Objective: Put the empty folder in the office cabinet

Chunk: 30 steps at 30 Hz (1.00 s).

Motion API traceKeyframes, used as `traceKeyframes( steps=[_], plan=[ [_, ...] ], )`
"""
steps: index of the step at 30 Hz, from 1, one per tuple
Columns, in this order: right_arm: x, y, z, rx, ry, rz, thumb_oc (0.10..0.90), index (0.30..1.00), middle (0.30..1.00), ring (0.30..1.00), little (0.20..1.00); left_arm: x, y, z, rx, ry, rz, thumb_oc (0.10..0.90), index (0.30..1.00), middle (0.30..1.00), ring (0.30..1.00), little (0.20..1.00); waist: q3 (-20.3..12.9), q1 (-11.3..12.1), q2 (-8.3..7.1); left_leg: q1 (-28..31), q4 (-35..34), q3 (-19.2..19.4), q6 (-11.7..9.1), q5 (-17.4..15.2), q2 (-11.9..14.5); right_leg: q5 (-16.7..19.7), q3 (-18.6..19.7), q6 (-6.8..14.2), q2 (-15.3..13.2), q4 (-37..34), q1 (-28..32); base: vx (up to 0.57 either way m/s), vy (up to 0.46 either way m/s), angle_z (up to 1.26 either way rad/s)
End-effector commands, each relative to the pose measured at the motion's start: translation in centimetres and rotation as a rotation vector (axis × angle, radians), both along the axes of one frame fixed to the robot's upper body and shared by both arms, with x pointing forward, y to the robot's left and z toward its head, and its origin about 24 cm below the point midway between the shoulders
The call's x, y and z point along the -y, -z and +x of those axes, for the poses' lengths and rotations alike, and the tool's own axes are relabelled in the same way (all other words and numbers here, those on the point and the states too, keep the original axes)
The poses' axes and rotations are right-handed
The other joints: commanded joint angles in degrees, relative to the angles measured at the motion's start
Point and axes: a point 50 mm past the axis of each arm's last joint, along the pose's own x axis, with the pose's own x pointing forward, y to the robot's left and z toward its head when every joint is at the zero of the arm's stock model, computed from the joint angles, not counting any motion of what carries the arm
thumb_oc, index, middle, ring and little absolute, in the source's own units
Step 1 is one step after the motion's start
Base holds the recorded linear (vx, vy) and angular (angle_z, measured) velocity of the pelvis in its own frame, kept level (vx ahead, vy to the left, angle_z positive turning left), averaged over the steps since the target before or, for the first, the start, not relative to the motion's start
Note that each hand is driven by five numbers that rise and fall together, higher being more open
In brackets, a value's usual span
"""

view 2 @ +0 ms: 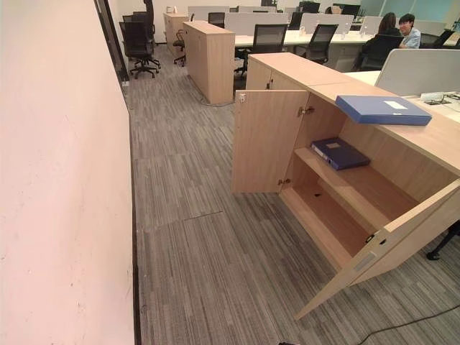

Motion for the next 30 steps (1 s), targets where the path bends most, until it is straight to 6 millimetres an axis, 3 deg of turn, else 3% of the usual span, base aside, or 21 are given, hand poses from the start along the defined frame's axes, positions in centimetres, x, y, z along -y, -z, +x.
traceKeyframes(
  steps=[1,14,30],
  plan=[
    [0.29,0.04,-0.06,-0.031,-0.041,-0.015,0.8,0.9,0.9,0.9,0.9,1.48,0.27,0.62,0.004,0.005,-0.061,0.8,0.9,0.9,0.9,0.9,-0.5,-1.3,-0.88,-1.3,-0.5,3.4,-2.6,-2.6,0.8,-3.9,-1.3,4.3,-1.2,-0.1,0.1,0.0,0.0,0.0],
    [0.22,0.05,-0.08,-0.034,-0.053,-0.009,0.8,0.9,0.9,0.9,0.9,1.48,0.34,0.33,-0.012,0.006,-0.08,0.8,0.9,0.9,0.9,0.9,-0.6,-1.4,-0.89,-1.1,-0.5,3.6,-2.7,-2.6,0.9,-4.0,-1.2,4.2,-1.1,-0.1,0.3,0.0,0.0,0.0],
    [0.39,0.0,0.1,-0.047,-0.104,-0.011,0.8,0.9,0.9,0.9,0.9,1.82,0.45,-0.05,-0.069,0.196,-0.082,0.8,0.9,0.9,0.9,0.9,-0.3,-2.0,-0.87,-0.8,-0.5,3.8,-2.6,-2.8,0.9,-4.0,-0.6,4.1,-0.7,-0.1,0.3,0.0,-0.001,-0.01]
  ],
)
